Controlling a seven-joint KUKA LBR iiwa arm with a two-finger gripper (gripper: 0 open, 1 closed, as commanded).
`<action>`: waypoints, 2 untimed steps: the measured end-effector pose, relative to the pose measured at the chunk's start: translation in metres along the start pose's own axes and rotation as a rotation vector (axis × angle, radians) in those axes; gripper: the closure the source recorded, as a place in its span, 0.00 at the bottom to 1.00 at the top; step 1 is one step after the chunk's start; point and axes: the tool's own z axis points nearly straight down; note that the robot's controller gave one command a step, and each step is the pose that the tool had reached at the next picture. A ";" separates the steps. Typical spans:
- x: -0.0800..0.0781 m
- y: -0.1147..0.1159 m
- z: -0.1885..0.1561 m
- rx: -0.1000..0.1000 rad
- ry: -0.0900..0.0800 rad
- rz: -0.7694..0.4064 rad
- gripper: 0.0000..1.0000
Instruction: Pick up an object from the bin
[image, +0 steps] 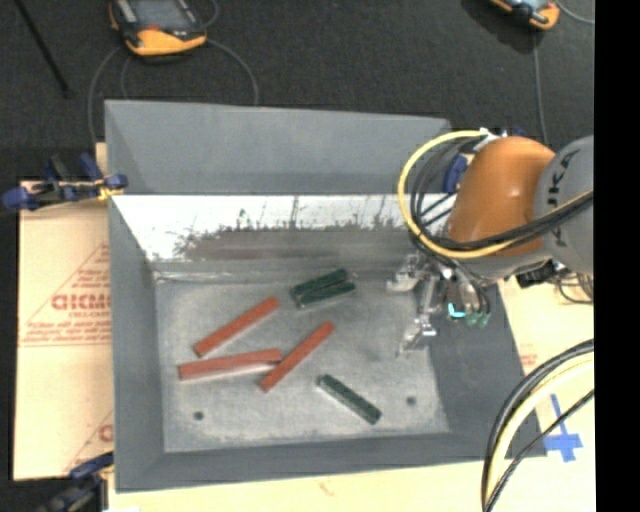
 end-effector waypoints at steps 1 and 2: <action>-0.002 0.000 -0.004 0.001 -0.008 -0.002 0.00; 0.024 0.028 0.005 0.003 -0.012 -0.040 0.00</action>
Offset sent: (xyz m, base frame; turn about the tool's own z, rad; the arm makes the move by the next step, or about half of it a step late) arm -0.0560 0.0685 -0.0185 -0.0922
